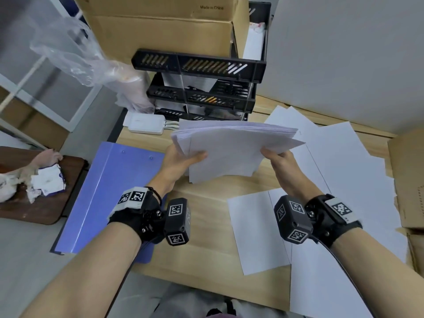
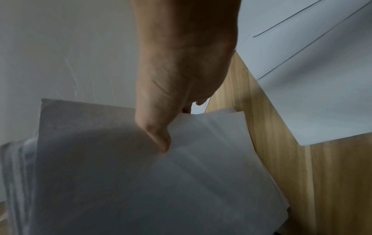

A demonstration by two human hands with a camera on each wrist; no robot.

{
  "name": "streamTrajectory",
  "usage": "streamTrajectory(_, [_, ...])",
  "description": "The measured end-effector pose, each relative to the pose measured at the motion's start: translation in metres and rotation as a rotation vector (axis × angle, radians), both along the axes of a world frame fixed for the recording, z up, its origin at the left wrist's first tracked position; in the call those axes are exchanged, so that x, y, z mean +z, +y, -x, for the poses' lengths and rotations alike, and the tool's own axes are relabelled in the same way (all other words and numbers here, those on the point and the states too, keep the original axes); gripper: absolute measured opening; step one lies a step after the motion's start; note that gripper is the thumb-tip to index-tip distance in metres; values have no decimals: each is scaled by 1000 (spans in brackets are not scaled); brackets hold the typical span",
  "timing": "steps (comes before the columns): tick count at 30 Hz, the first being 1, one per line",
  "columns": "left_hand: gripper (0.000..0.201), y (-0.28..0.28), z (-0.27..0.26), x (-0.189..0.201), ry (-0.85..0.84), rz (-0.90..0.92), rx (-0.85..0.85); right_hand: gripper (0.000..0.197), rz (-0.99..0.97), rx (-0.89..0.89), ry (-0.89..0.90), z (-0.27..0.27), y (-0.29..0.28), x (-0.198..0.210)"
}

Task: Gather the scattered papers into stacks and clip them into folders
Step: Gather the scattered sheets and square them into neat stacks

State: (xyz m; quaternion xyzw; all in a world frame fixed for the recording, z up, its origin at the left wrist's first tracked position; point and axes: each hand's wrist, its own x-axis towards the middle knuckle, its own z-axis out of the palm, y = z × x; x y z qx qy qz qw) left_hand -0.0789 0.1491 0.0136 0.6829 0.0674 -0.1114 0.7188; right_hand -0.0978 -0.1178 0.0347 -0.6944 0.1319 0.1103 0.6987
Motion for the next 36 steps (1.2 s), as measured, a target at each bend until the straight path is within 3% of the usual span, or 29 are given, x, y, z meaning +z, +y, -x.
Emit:
streamTrajectory(7, [27,-16,-11,22,7,98,73,28,-66,-77,-24,-9,13,26])
streamTrajectory(10, [30,-11,-18,29,-25,99,32,26,-60,-85,-31,-14,10,33])
streamTrajectory(17, [38,-13,-17,12,2,-34,48,53,152,75,4,-18,3,24])
streamTrajectory(23, [32,-20,-11,6,19,-21,53,40,156,-16,65,-23,3,14])
streamTrajectory(27, [32,-21,-7,2,42,-52,80,33,168,23,142,-17,7,7])
streamTrajectory(31, [36,-22,0,-3,103,-32,91,38,171,21,142,-16,11,6])
streamTrajectory(36, [40,-14,0,-3,43,-66,71,39,193,-44,82,-19,4,7])
